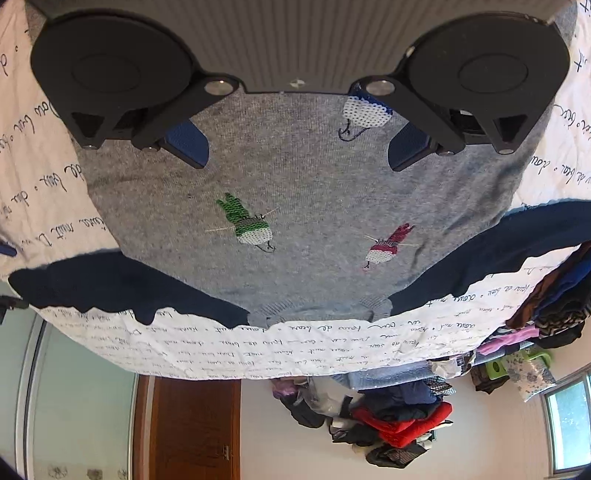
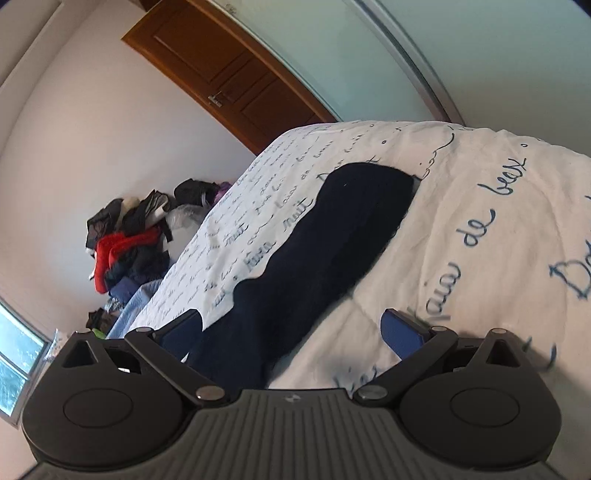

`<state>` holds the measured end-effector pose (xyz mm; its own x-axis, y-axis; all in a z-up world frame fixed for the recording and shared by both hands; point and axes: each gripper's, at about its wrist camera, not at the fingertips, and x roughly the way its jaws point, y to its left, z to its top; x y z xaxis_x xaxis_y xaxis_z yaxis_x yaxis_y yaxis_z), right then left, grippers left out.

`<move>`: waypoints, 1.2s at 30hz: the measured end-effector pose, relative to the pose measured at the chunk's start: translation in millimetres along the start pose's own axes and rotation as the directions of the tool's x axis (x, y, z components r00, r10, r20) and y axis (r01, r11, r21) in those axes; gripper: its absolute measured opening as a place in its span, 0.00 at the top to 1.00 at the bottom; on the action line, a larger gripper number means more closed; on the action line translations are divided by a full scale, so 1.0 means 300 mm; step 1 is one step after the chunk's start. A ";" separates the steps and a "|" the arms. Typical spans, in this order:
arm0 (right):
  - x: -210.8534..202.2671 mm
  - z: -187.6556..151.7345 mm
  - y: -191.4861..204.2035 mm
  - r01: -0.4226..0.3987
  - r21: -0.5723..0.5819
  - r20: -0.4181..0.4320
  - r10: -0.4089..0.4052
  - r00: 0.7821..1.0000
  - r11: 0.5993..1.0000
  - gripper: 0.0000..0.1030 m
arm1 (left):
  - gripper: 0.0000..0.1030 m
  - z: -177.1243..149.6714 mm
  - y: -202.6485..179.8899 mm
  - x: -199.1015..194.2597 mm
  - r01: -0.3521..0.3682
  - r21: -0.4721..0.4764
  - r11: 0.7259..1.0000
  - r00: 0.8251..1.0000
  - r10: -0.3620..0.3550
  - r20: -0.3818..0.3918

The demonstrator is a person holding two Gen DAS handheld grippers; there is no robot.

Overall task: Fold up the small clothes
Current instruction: 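Grasp the navy sleeve cuff with the right gripper, then lift the navy sleeve and lay it across the sweater body with the right gripper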

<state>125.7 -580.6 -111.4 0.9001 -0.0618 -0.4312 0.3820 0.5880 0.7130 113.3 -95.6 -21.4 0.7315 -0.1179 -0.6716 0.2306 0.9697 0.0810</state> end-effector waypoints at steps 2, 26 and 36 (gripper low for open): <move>0.019 0.013 -0.016 -0.015 0.006 0.027 0.015 1.000 1.000 0.00 | 0.00 0.002 -0.015 0.009 -0.023 0.029 0.999 1.000 0.023 0.005; 0.219 0.194 -0.160 -0.050 0.169 0.171 0.021 0.985 0.984 0.91 | 0.00 0.028 -0.038 0.115 -0.091 0.056 0.994 0.993 0.095 -0.068; 0.086 0.212 -0.038 0.079 -0.021 0.290 -0.070 0.954 0.997 0.92 | 0.00 0.027 -0.021 0.127 -0.105 0.053 0.993 0.991 0.109 -0.079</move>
<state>157.9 -640.3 -95.6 0.8931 -0.3343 -0.3009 0.4478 0.5978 0.6650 144.9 -108.0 -41.6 0.6997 0.0061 -0.7145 0.1856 0.9641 0.1899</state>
